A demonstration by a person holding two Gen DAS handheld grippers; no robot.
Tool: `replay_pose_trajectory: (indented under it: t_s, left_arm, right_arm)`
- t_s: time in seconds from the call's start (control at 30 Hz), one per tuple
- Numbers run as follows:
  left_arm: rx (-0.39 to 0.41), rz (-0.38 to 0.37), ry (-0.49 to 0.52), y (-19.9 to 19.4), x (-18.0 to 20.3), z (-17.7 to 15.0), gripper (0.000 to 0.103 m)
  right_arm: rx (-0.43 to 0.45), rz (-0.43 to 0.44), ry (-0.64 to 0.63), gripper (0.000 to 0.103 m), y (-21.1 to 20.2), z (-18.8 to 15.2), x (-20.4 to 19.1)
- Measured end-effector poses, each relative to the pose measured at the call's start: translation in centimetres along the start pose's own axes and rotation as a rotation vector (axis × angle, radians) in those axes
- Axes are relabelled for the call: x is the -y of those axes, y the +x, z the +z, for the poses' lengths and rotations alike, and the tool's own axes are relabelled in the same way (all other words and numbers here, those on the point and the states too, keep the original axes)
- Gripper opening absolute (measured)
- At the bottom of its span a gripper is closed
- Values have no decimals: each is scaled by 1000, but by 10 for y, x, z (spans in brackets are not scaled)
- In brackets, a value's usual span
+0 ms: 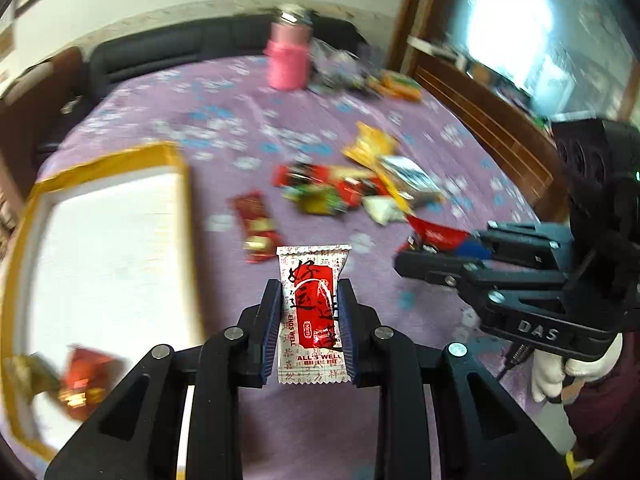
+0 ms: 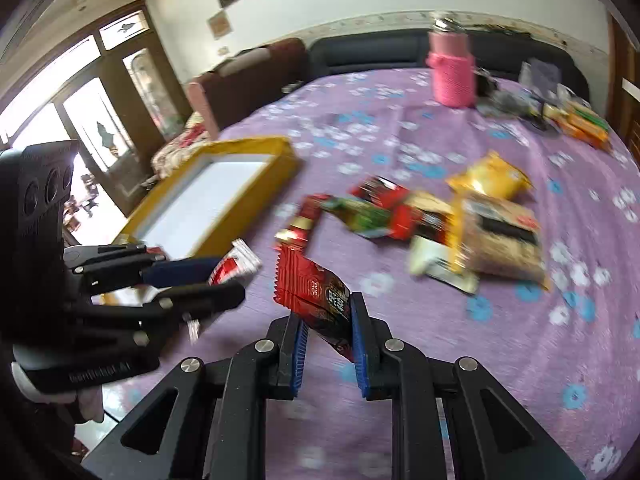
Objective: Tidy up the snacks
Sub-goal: 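Grasp the white-red sachet with left gripper while right holds the red candy, then carry both packets over the white tray and open both grippers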
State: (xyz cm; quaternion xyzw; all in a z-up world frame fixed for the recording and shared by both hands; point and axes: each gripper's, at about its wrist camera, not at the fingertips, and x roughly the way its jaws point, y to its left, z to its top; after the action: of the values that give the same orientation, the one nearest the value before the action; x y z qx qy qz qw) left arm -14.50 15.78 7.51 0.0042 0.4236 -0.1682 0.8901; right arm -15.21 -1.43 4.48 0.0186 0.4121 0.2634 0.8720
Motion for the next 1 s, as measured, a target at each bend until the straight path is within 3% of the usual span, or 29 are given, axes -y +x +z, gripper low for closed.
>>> replay_pose_trajectory:
  t_s: [0.2, 0.47, 0.7, 0.83, 1.0]
  left_arm:
    - [48, 142, -139, -35, -82, -3, 25]
    - [9, 228, -273, -27, -167, -10, 25]
    - [-46, 243, -328, -7, -194, -20, 26]
    - [-64, 206, -374, -3, -201, -23, 29]
    - [-47, 198, -399, -15, -194, -22, 30]
  right_arm:
    - [-42, 161, -26, 20, 25, 29, -62]
    - [-161, 244, -56, 20, 99, 53, -134]
    - [-250, 218, -87, 20, 152, 52, -162]
    - [-237, 230, -99, 31, 153, 53, -166]
    - [-159, 254, -51, 32, 121, 62, -139]
